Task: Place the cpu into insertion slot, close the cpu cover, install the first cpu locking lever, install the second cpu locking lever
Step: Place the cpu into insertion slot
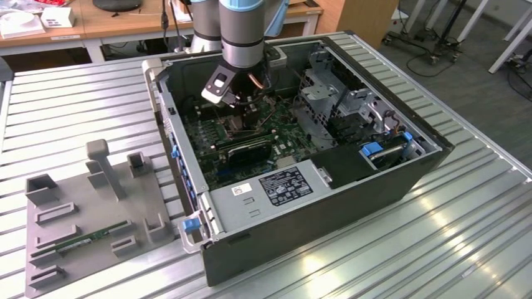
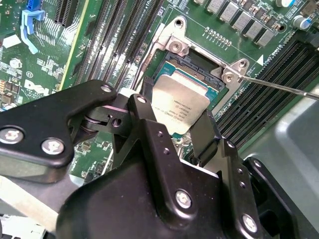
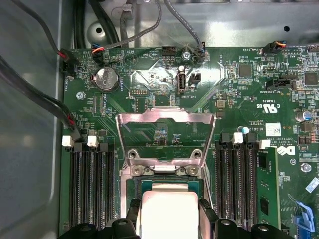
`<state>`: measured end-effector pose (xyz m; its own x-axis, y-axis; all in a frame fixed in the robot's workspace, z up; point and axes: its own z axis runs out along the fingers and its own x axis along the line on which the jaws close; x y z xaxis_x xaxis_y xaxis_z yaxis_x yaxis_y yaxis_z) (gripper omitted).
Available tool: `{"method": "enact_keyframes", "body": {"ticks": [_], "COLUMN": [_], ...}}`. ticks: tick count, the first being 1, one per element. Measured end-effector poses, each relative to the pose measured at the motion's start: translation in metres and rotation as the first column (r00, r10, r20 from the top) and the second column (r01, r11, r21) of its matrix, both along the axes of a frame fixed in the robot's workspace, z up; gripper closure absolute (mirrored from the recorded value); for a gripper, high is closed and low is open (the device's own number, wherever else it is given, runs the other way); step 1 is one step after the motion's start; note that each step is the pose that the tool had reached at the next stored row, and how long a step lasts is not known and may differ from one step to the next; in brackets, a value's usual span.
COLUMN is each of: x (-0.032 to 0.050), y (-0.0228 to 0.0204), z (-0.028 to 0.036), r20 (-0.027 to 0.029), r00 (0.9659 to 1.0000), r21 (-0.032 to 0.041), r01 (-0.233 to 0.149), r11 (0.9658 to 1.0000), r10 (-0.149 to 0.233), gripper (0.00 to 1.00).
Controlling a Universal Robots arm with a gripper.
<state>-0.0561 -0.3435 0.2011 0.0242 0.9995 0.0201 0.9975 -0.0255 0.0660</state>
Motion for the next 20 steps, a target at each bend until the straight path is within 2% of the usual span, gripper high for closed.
{"method": "enact_keyframes", "body": {"ticks": [11, 14, 20], "x": [0.0000, 0.0000, 0.0001], "y": [0.0000, 0.0001, 0.0003], "z": [-0.0029, -0.0034, -0.0044], "r20": [0.0001, 0.0003, 0.0002], "r00": [1.0000, 1.0000, 0.9999], "r21": [0.0001, 0.0021, 0.0023], "r01": [-0.001, -0.002, -0.016], "r11": [1.0000, 1.0000, 0.9999], "r10": [0.001, 0.002, 0.016], "gripper": [0.46, 0.46, 0.46]}}
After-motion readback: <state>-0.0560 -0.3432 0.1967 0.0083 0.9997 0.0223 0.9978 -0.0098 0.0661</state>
